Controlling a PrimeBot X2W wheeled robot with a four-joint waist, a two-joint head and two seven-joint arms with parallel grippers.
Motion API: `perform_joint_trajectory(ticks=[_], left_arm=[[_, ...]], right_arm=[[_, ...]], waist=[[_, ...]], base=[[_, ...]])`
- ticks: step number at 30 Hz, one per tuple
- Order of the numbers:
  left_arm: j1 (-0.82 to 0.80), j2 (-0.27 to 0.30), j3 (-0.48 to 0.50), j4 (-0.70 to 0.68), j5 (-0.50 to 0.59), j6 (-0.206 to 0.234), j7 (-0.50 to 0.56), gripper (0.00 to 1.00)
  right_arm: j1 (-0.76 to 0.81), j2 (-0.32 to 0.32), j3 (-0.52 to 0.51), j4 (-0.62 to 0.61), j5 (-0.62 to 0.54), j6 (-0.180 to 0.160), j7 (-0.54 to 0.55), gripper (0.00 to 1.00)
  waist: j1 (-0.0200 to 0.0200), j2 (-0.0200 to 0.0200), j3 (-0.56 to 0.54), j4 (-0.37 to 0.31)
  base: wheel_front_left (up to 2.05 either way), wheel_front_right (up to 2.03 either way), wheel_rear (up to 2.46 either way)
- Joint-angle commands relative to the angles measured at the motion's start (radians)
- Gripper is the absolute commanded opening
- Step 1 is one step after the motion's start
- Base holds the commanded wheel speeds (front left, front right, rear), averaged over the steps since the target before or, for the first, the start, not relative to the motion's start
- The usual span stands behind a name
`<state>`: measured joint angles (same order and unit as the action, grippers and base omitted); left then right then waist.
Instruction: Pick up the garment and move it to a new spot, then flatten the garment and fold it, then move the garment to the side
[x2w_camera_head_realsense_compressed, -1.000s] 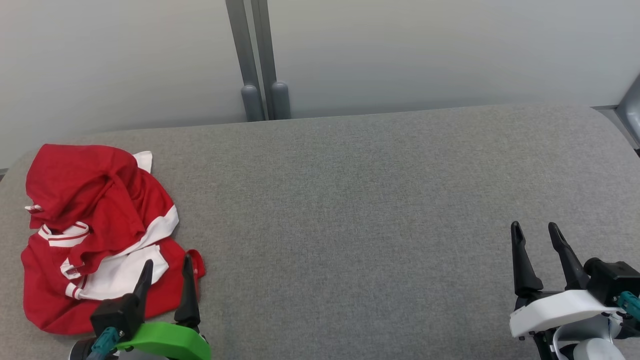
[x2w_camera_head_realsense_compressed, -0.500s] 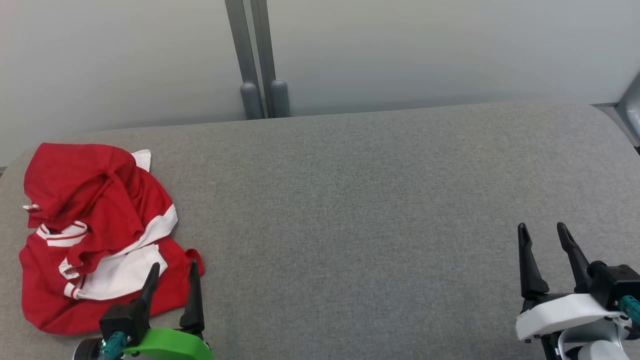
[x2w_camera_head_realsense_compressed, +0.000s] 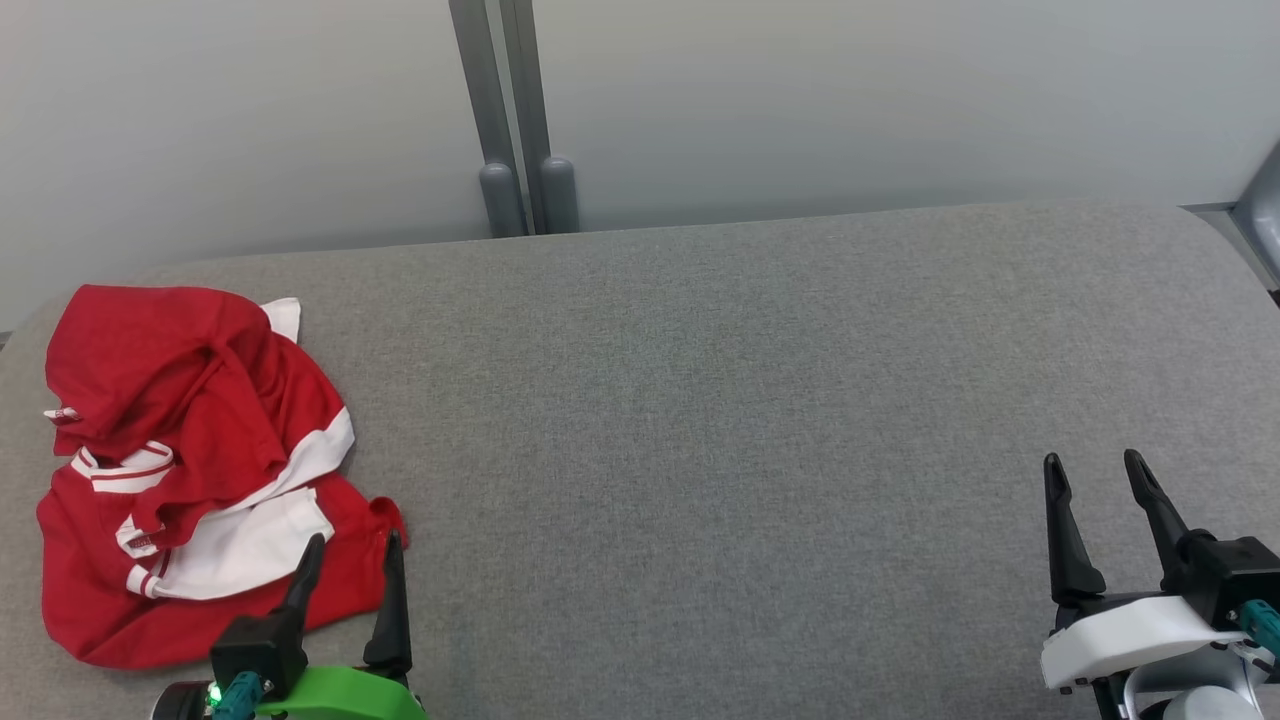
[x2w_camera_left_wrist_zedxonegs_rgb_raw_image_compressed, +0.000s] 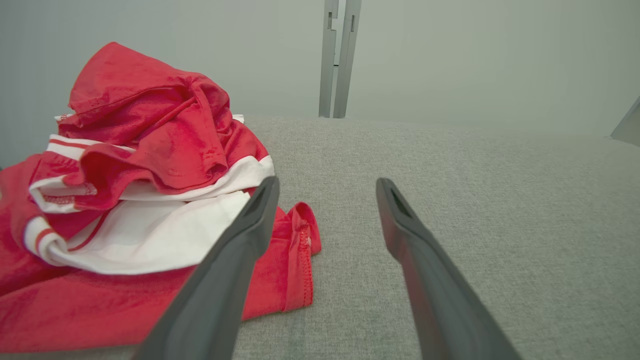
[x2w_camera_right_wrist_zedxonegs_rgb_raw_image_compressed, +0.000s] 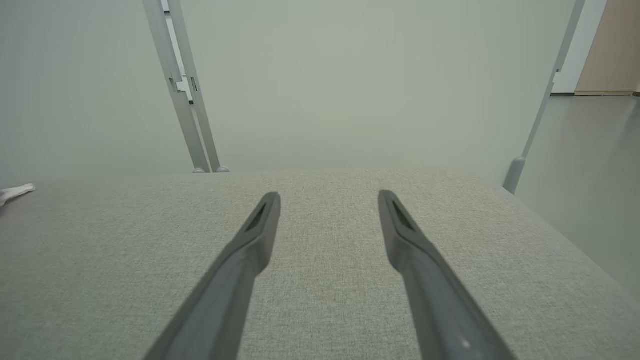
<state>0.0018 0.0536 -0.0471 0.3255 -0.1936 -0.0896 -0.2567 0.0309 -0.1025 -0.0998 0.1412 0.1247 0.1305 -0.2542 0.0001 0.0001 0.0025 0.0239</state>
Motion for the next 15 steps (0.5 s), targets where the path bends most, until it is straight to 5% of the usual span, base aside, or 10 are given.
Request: perform_joint_trajectory(ticks=[1, 15], left_arm=[[-0.012, 0.000, 0.002, 0.002, 0.019, -0.006, -0.006, 1.00], [-0.014, -0.003, 0.017, 0.012, -0.014, -0.012, -0.009, 1.00]], right_arm=[[0.007, -0.005, -0.003, 0.001, -0.018, 0.000, -0.009, 1.00], [0.013, -0.004, -0.002, 0.006, -0.017, 0.000, -0.012, 1.00]], waist=[[-0.0001, -0.0001, 0.001, 0.000], [-0.0001, -0.0001, -0.005, -0.008]], base=[[0.00, 0.00, 0.00], [0.00, 0.00, 0.00]])
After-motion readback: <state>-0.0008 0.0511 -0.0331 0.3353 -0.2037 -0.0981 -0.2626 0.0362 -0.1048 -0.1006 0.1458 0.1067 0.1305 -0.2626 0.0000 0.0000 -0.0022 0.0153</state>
